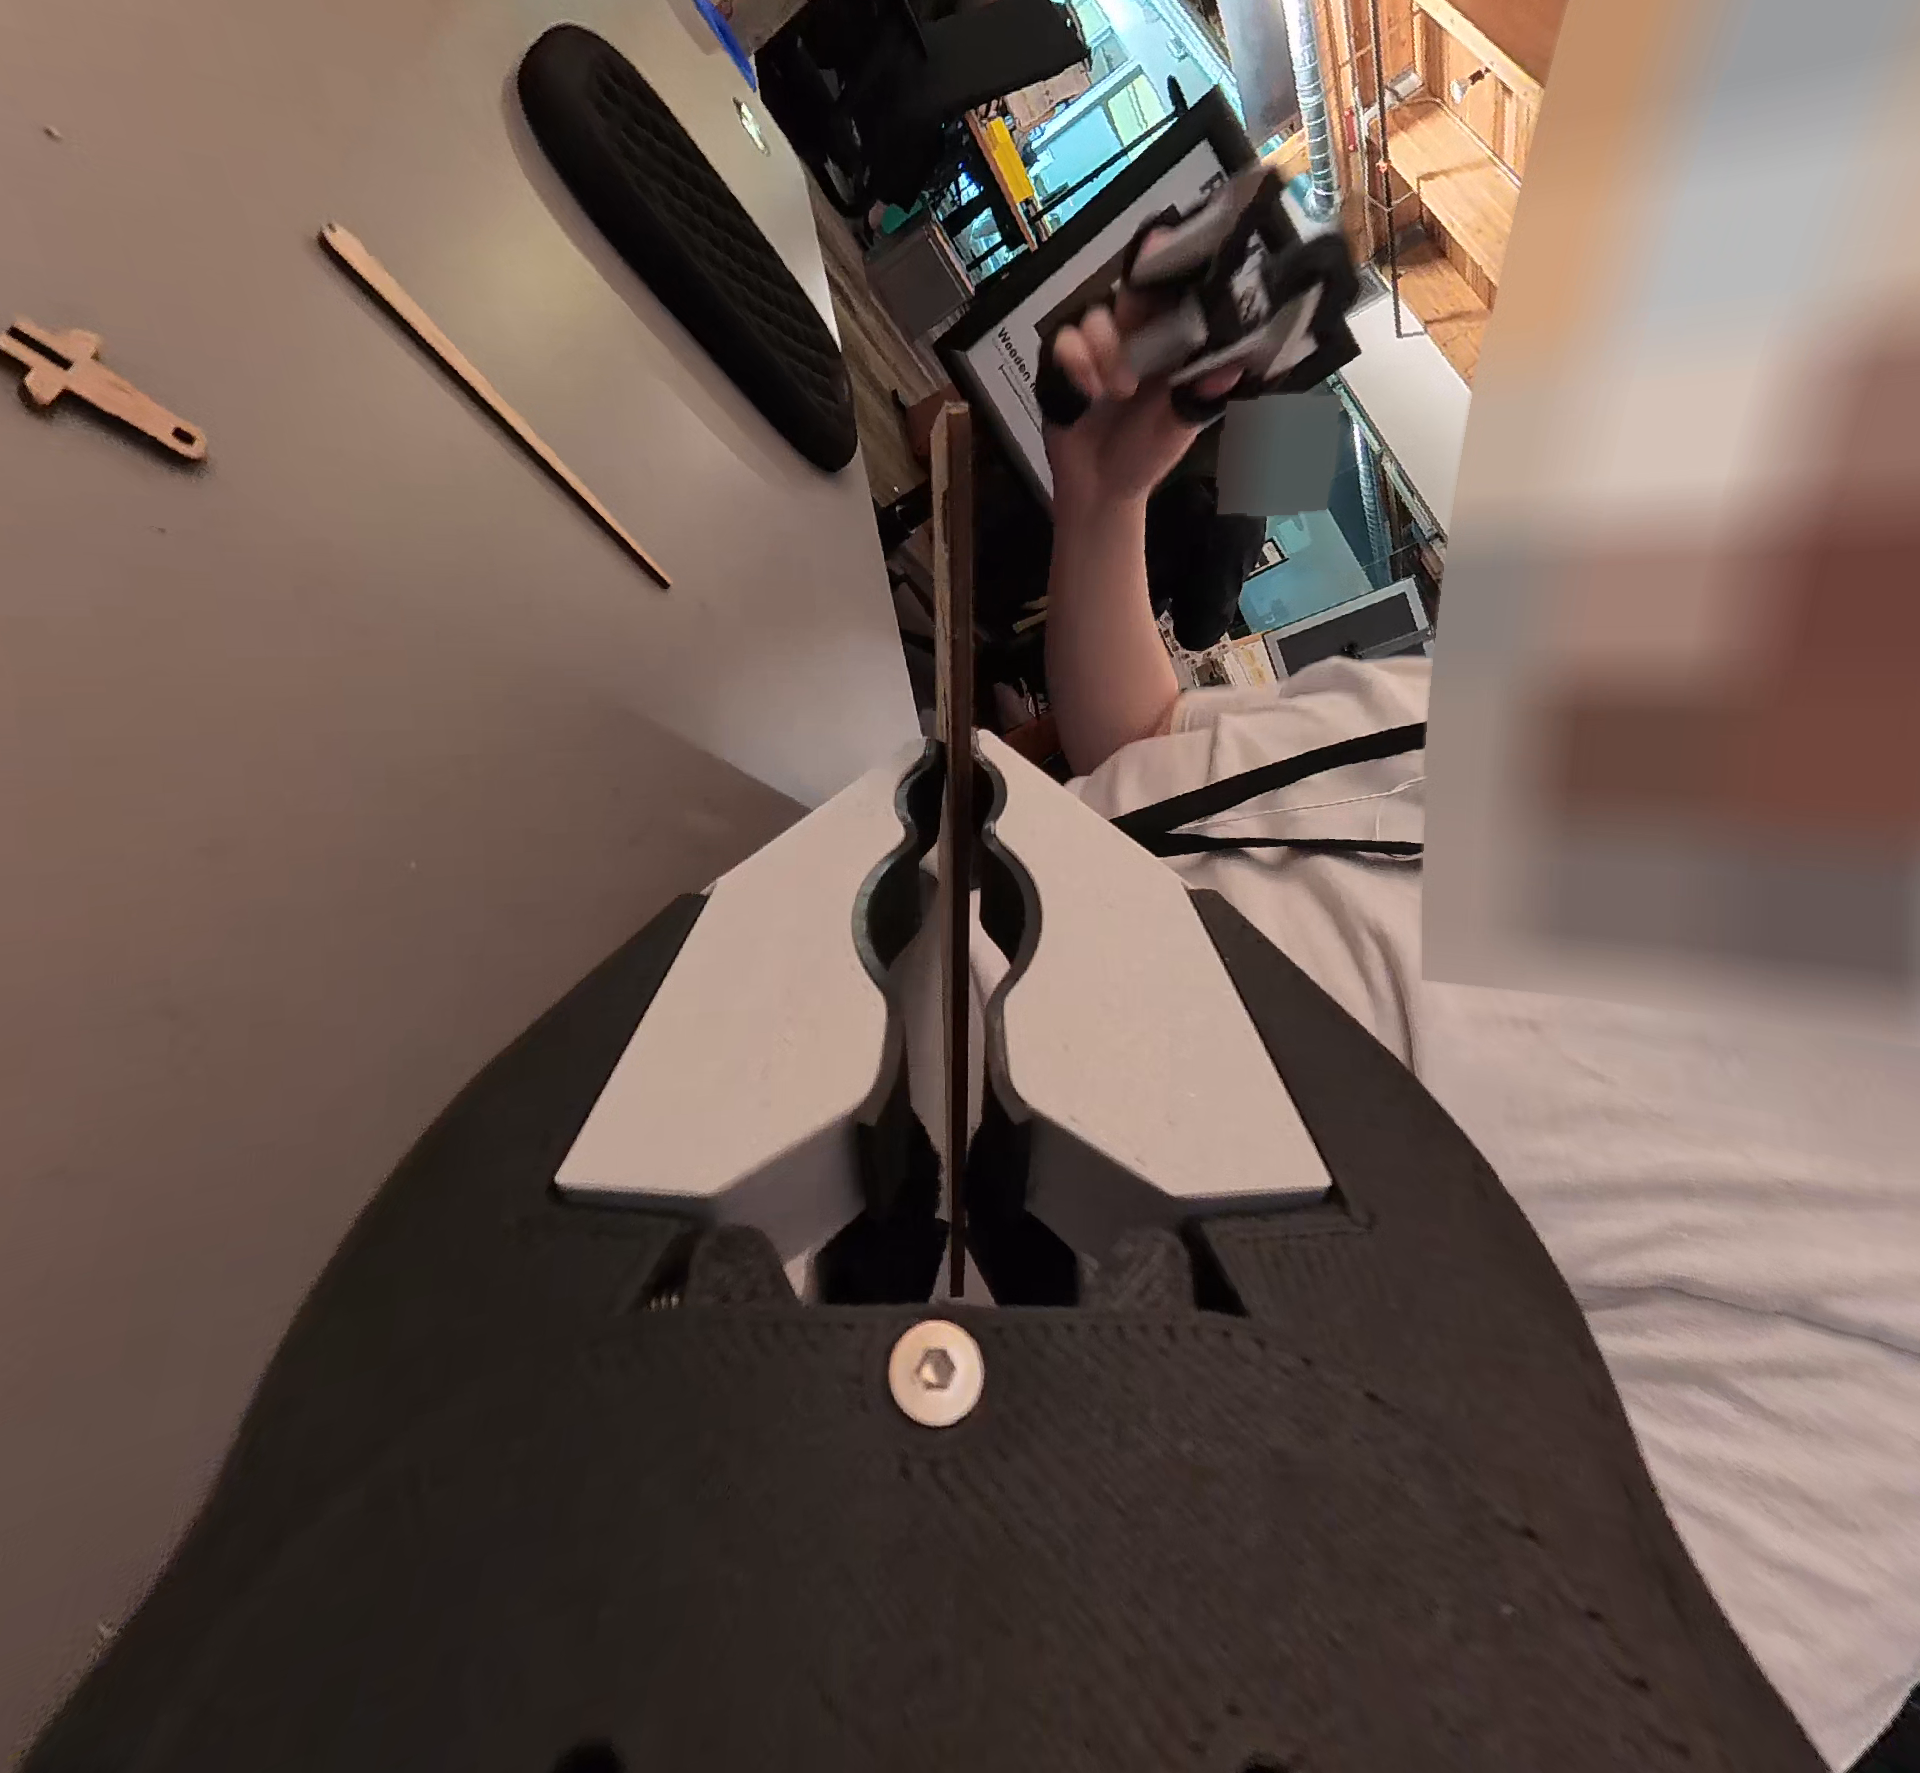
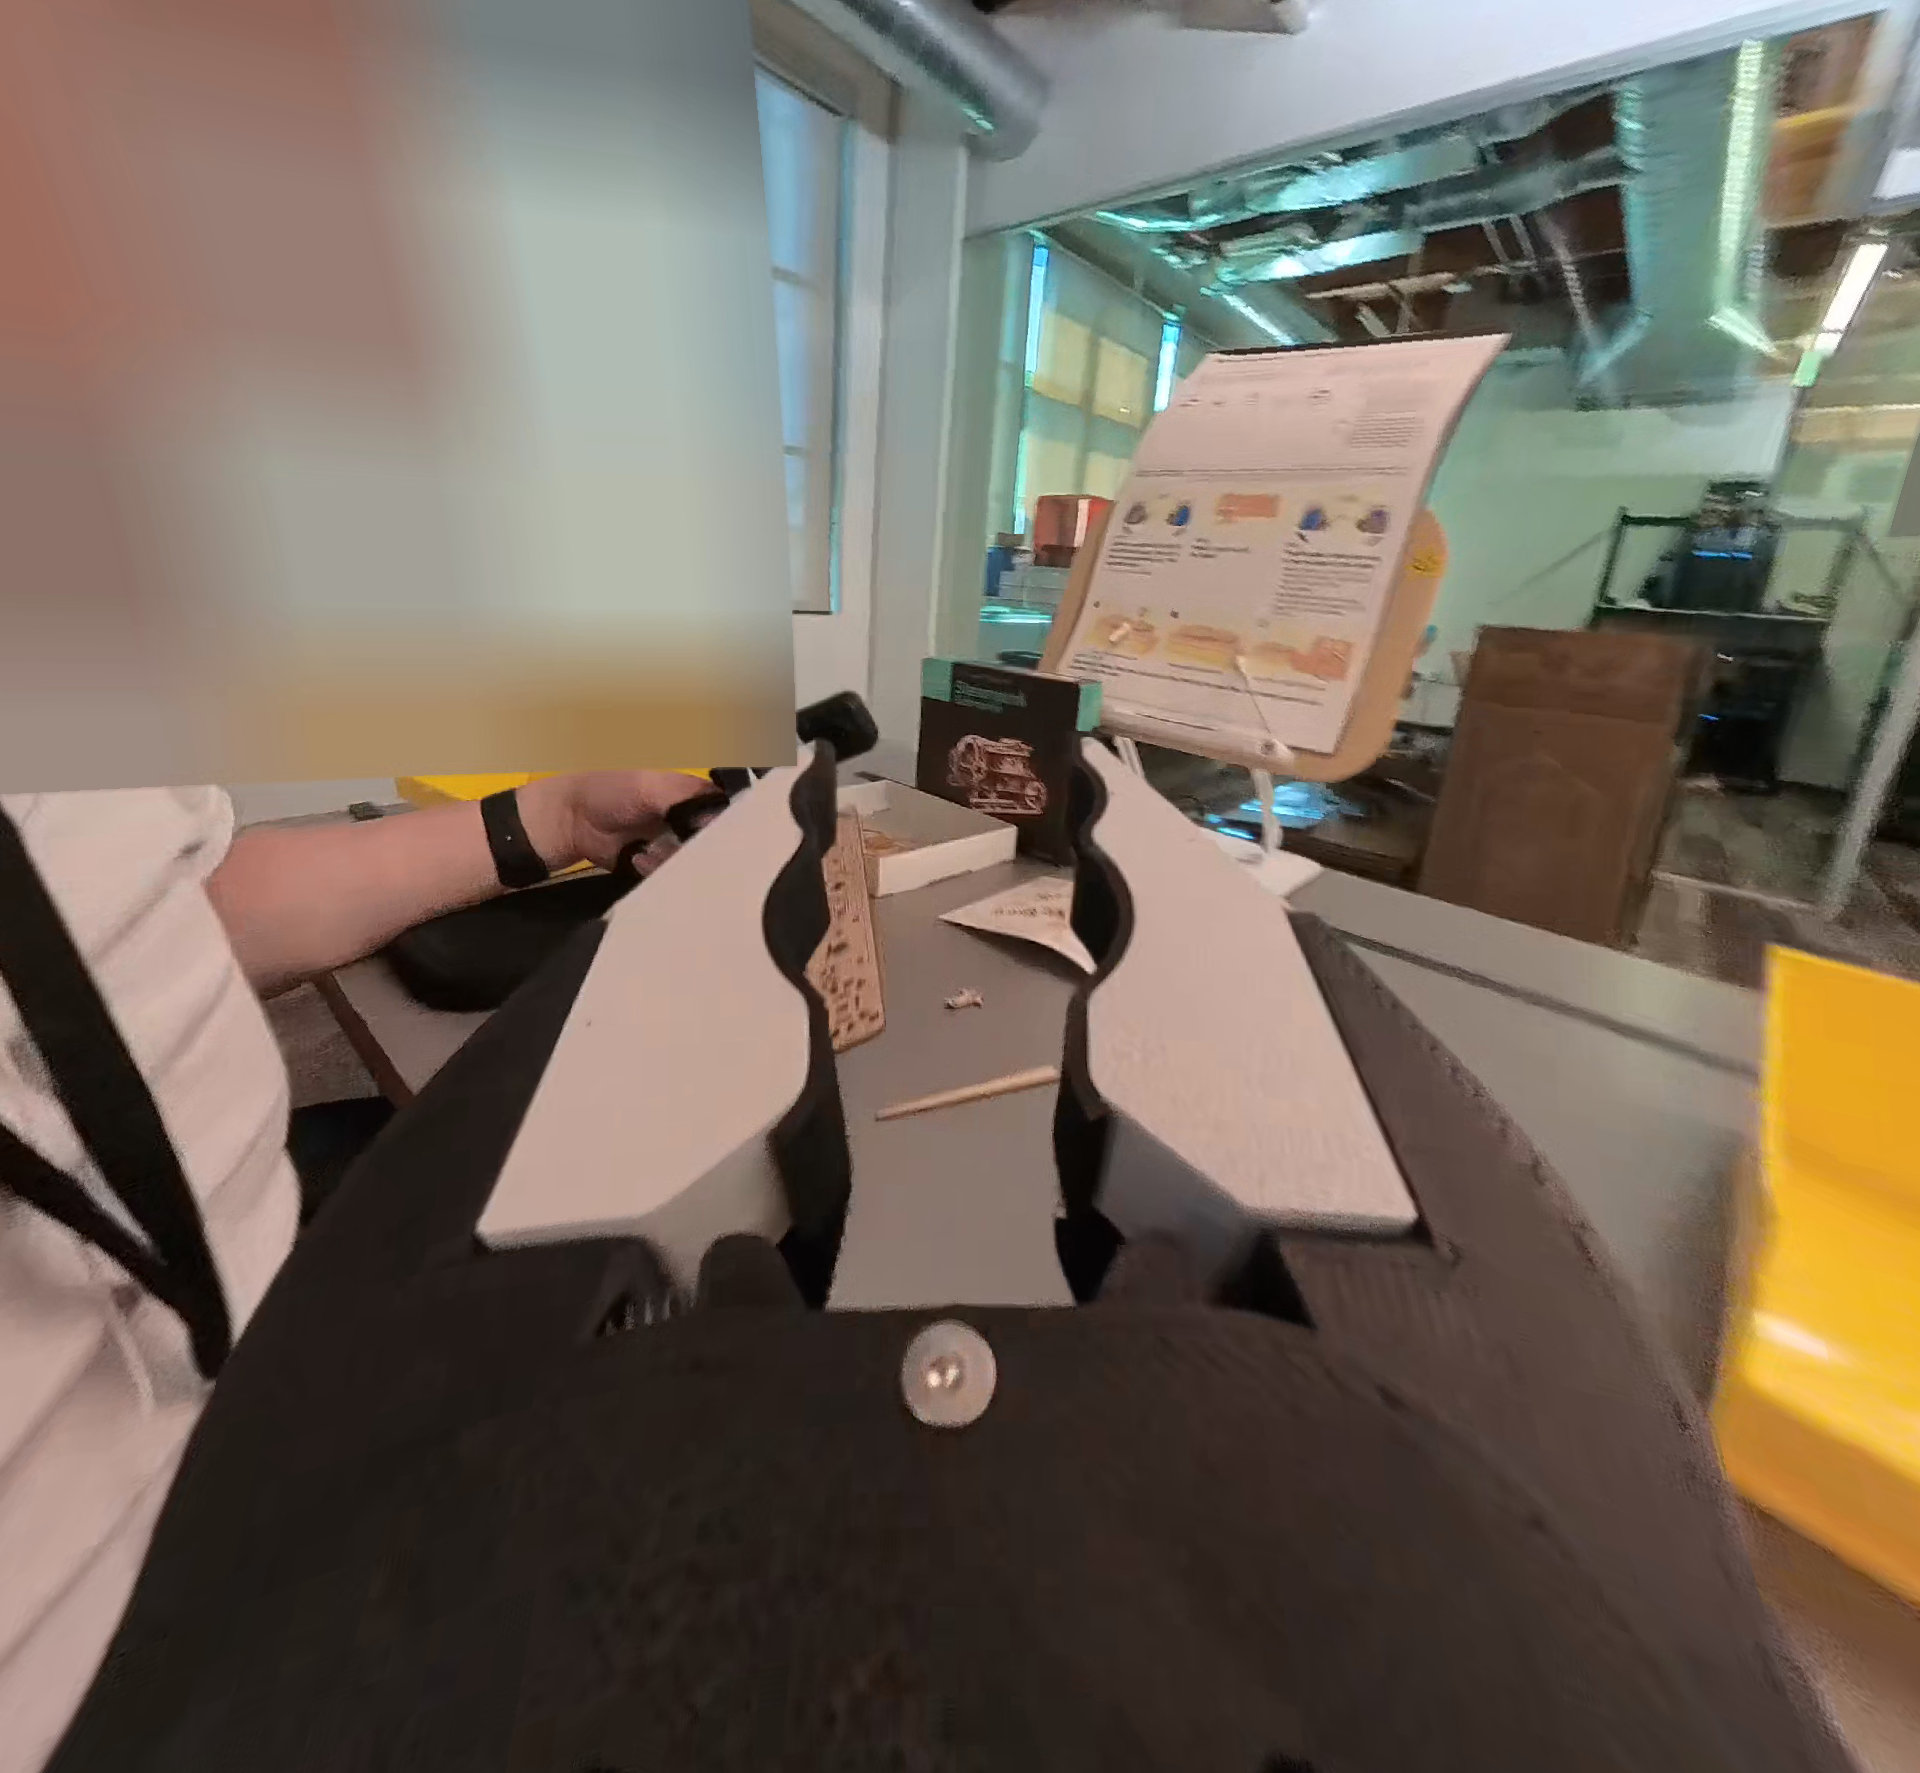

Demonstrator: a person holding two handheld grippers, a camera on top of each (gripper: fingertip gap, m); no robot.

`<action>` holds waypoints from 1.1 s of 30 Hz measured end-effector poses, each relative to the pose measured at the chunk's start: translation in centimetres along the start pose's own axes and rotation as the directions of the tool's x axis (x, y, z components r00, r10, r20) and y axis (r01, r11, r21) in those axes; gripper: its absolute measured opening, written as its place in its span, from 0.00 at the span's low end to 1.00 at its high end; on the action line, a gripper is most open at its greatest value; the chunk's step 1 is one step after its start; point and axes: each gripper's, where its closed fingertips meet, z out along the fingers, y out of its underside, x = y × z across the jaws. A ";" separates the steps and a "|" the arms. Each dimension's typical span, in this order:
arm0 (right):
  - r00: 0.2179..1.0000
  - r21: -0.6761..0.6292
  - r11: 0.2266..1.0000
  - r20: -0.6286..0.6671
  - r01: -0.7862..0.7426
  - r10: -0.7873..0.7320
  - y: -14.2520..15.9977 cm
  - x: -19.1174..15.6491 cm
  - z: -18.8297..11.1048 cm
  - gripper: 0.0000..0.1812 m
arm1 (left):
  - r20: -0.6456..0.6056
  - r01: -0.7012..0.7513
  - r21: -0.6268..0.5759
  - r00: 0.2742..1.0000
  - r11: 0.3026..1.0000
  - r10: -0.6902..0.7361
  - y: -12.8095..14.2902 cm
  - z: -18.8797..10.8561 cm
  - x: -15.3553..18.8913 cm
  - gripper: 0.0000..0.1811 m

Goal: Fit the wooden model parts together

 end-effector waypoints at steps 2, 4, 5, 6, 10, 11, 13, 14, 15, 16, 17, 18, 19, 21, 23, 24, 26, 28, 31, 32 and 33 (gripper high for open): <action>0.996 -0.030 0.999 0.089 -0.010 0.013 1.0 0.2 3.5 0.24 | 0.002 0.018 -0.008 1.000 1.000 -0.018 0.2 0.1 -0.3 0.00; 0.980 -0.089 0.995 0.192 -0.039 0.056 2.7 0.2 7.1 0.23 | 0.006 0.048 -0.017 0.999 0.999 -0.048 0.5 0.0 -0.8 0.00; 0.972 -0.129 0.991 0.223 -0.046 0.074 3.7 0.4 8.8 0.21 | 0.012 0.063 -0.017 0.998 0.998 -0.063 0.5 0.0 -1.0 0.00; 0.964 -0.175 0.984 0.253 -0.041 0.085 4.8 0.6 10.5 0.19 | 0.016 0.076 -0.016 0.997 0.997 -0.076 0.5 -0.1 -1.3 0.00; 0.907 -0.253 0.968 0.409 0.007 0.100 7.2 0.5 16.6 0.19 | 0.009 0.096 -0.012 0.995 0.995 -0.096 0.2 -0.4 -1.6 0.00; 0.894 -0.252 0.968 0.438 0.022 0.094 7.3 0.7 18.1 0.20 | 0.011 0.102 -0.011 0.995 0.995 -0.102 0.0 -0.5 -1.6 0.00; 0.884 -0.226 0.972 0.465 0.065 0.049 7.3 1.6 20.9 0.22 | 0.016 0.103 -0.014 0.995 0.995 -0.102 -0.4 -0.6 -1.6 0.00; 0.884 -0.205 0.975 0.467 0.083 0.023 7.0 2.3 22.3 0.22 | 0.019 0.102 -0.015 0.995 0.995 -0.101 -0.6 -0.6 -1.5 0.00; 0.880 -0.185 0.978 0.475 0.101 -0.001 6.8 2.9 23.6 0.22 | 0.023 0.104 -0.017 0.994 0.994 -0.104 -0.8 -0.6 -1.6 0.00; 0.876 -0.178 0.977 0.481 0.120 -0.020 6.8 3.6 24.9 0.22 | 0.032 0.109 -0.019 0.994 0.994 -0.108 -1.0 -0.6 -1.7 0.00; 0.876 -0.195 0.971 0.481 0.141 -0.031 7.2 4.4 26.2 0.22 | 0.042 0.116 -0.021 0.992 0.993 -0.115 -1.1 -0.6 -1.8 0.00; 0.879 -0.216 0.961 0.474 0.172 -0.051 7.7 5.4 27.4 0.22 | 0.051 0.126 -0.024 0.991 0.992 -0.125 -1.3 -0.6 -2.0 0.00; 0.881 -0.233 0.951 0.466 0.203 -0.074 8.1 6.4 28.6 0.22 | 0.057 0.134 -0.029 0.990 0.991 -0.132 -1.4 -0.6 -2.2 0.00; 0.892 -0.244 0.934 0.431 0.263 -0.139 8.7 8.3 30.7 0.24 | 0.067 0.138 -0.041 0.989 0.990 -0.135 -1.8 -0.5 -2.5 0.00; 0.904 -0.256 0.926 0.396 0.279 -0.163 9.2 9.7 32.1 0.29 | 0.062 0.137 -0.051 0.989 0.989 -0.134 -2.0 -0.4 -2.7 0.00; 0.914 -0.267 0.925 0.374 0.271 -0.160 9.7 10.3 32.4 0.31 | 0.053 0.134 -0.053 0.990 0.990 -0.131 -2.1 -0.4 -2.7 0.00; 0.921 -0.274 0.929 0.365 0.249 -0.139 11.0 10.7 32.8 0.30 | 0.023 0.130 -0.050 0.991 0.990 -0.129 -2.0 -0.3 -2.8 0.00; 0.923 -0.375 0.878 0.349 0.296 -0.162 14.1 11.8 32.6 0.29 | -0.009 0.129 -0.047 0.992 0.991 -0.129 -1.7 -0.4 -2.8 0.00; 0.910 -0.418 0.829 0.340 0.372 -0.236 16.4 12.7 32.6 0.22 | -0.024 0.155 -0.054 0.987 0.986 -0.156 -0.8 -0.4 -3.1 0.00; 0.907 -0.424 0.819 0.336 0.387 -0.255 16.8 12.8 32.8 0.20 | -0.034 0.162 -0.056 0.986 0.985 -0.164 -0.6 -0.4 -3.0 0.00; 0.908 -0.429 0.815 0.327 0.389 -0.261 17.0 12.9 33.0 0.18 | -0.044 0.168 -0.058 0.984 0.984 -0.170 -0.4 -0.4 -3.0 0.00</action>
